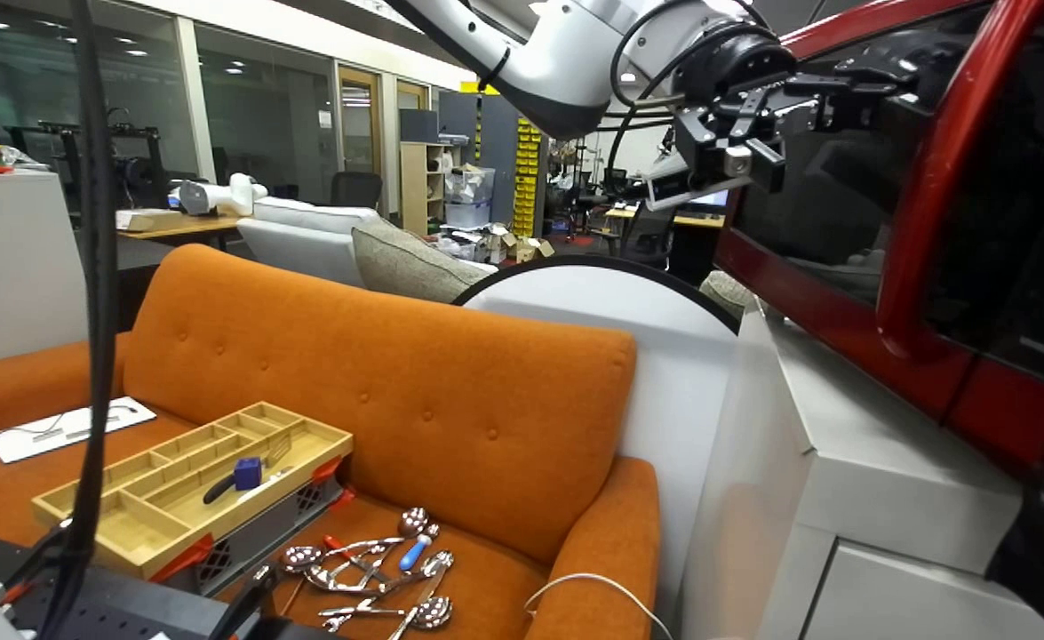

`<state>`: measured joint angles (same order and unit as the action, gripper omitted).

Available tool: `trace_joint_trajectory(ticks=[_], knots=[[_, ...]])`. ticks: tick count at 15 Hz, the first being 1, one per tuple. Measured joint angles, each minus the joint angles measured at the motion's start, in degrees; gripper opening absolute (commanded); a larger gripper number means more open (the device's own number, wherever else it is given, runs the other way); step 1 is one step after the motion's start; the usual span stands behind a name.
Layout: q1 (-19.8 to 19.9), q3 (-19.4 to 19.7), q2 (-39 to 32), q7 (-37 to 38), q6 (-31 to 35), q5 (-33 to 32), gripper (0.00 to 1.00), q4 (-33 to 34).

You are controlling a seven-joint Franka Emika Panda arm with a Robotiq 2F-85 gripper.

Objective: Close the microwave door

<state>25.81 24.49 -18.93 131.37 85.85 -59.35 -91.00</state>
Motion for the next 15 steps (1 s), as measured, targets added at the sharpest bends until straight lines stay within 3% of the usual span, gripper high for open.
trace_joint_trajectory(ticks=[7, 15], knots=[[-4.11, -3.11, 8.74, -3.6, 11.28, -7.66, 1.0, -10.95], [-5.12, -3.18, 27.99, -11.86, 25.91, -17.45, 1.0, -28.33]])
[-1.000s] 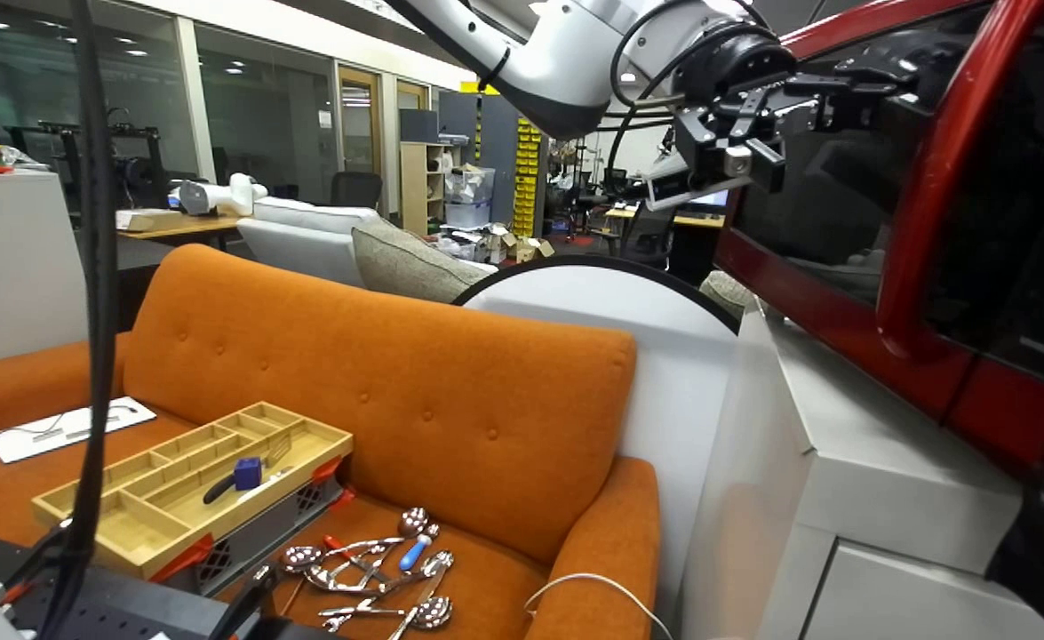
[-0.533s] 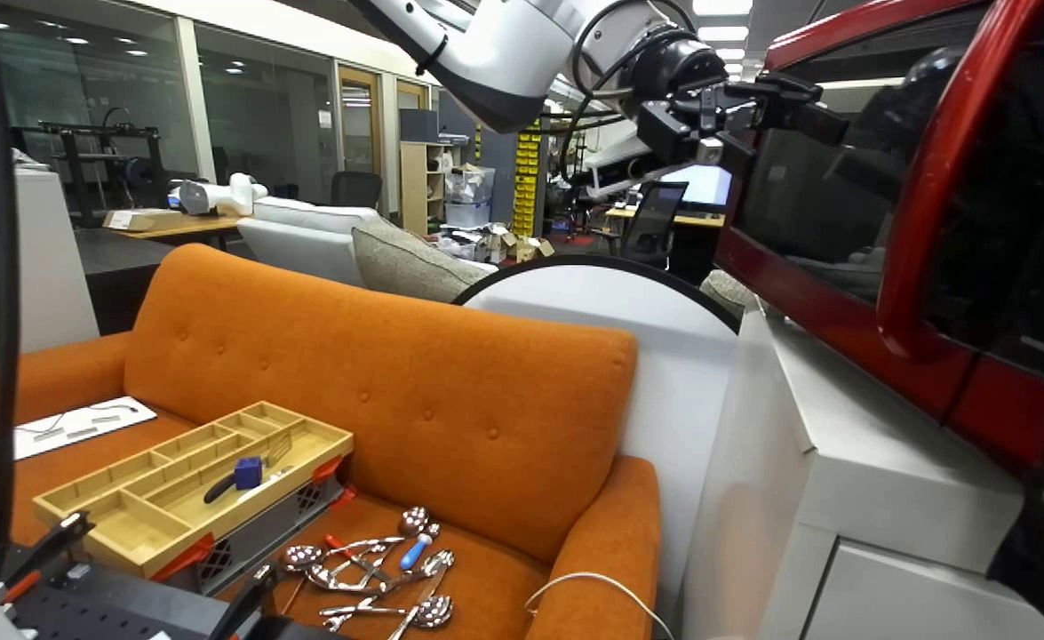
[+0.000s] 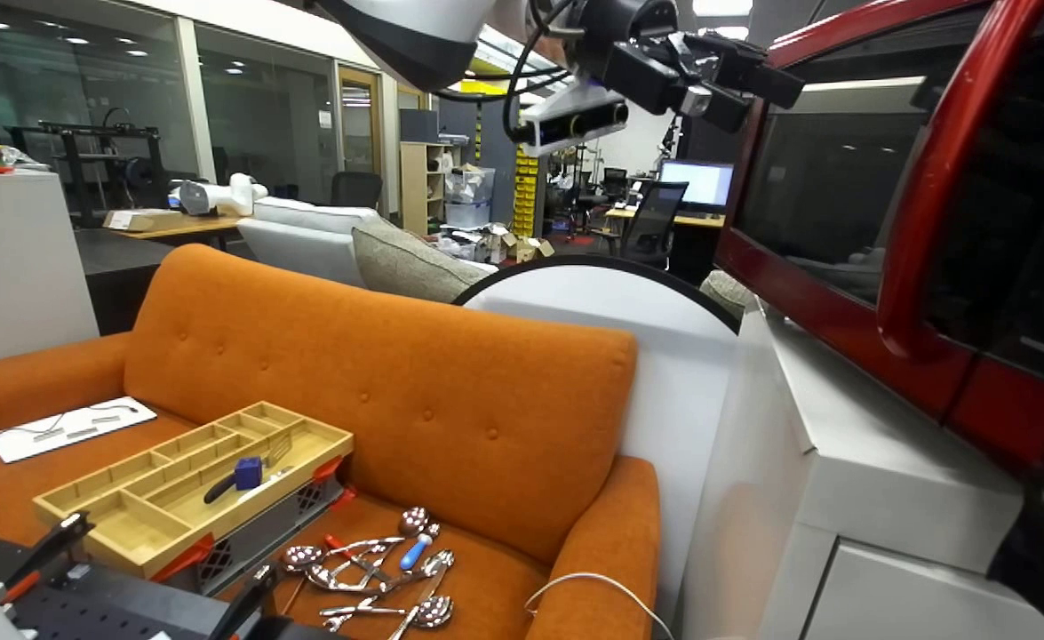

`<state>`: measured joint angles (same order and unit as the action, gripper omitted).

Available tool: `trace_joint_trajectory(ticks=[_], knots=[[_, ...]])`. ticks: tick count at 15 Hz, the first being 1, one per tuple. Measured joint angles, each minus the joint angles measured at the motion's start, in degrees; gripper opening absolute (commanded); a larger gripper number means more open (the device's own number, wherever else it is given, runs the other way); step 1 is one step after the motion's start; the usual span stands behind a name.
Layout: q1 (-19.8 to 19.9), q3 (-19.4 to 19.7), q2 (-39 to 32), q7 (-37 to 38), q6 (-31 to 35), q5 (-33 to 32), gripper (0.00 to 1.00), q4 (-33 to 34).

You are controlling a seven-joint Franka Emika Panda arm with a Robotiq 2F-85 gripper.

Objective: Close the microwave door

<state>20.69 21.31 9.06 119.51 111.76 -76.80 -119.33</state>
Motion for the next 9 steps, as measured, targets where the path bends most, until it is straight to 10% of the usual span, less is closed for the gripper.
trace_joint_trajectory(ticks=[9], knots=[[0.31, 5.83, 6.09, -11.98, 25.14, -7.68, 1.0, -11.8]])
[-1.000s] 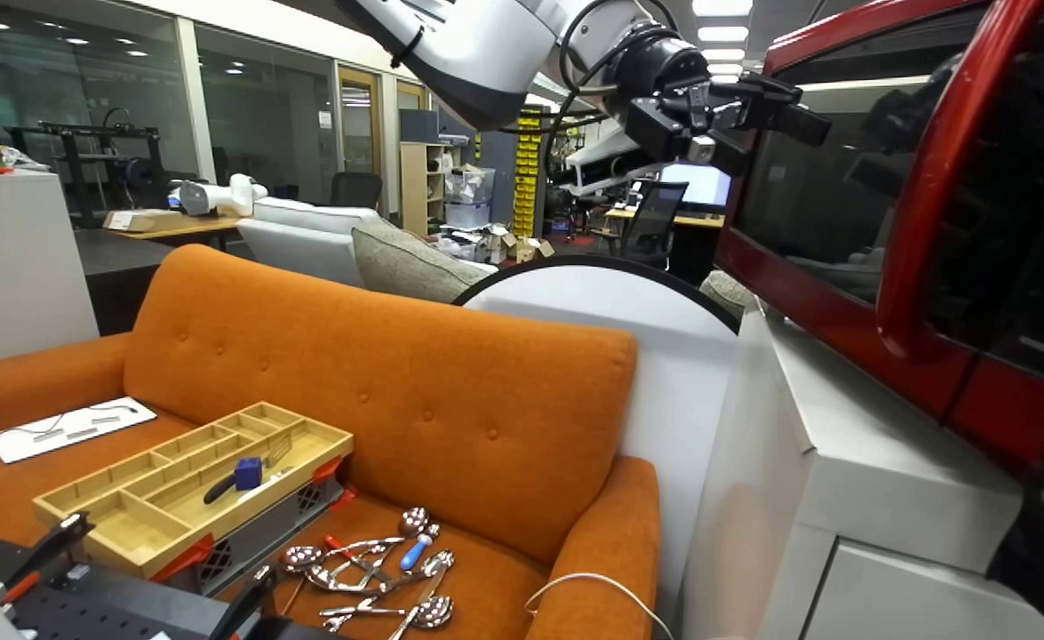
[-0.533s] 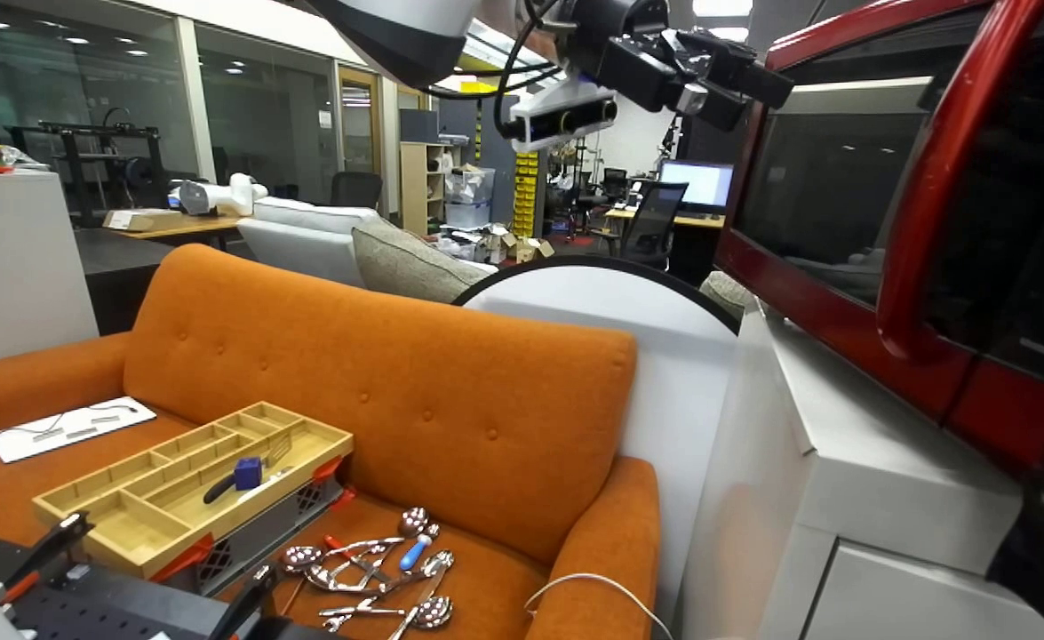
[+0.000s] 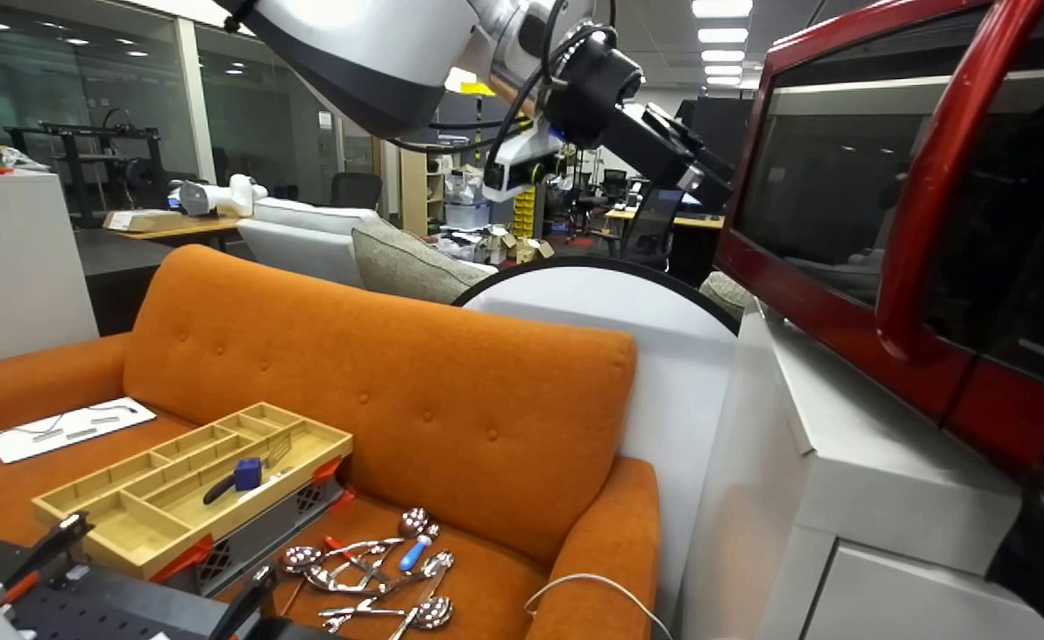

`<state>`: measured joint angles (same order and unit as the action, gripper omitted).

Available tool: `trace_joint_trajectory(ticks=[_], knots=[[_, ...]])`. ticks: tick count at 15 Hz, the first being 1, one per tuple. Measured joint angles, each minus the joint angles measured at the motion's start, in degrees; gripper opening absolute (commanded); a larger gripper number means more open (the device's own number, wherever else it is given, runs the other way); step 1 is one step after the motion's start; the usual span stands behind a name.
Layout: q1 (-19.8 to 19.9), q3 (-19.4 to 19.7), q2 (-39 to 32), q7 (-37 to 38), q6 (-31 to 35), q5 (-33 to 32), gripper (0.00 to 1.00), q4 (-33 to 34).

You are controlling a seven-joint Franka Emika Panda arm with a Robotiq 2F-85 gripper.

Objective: Close the microwave door

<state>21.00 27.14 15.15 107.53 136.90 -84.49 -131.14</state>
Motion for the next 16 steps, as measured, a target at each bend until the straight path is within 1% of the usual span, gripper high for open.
trace_joint_trajectory(ticks=[3, 6, 8, 10, 16], knots=[[0.7, 2.99, -1.09, -4.03, 10.01, -3.35, 1.0, -0.89], [1.66, 5.38, -1.08, -7.01, 20.38, -7.88, 1.0, -1.25], [1.74, 6.69, -1.03, -7.74, 26.08, -11.93, 1.0, -1.23], [1.75, 7.17, -1.01, -7.88, 28.08, -13.7, 1.0, -1.23], [1.72, 7.17, -1.01, -8.33, 28.27, -13.81, 1.0, -1.22]])
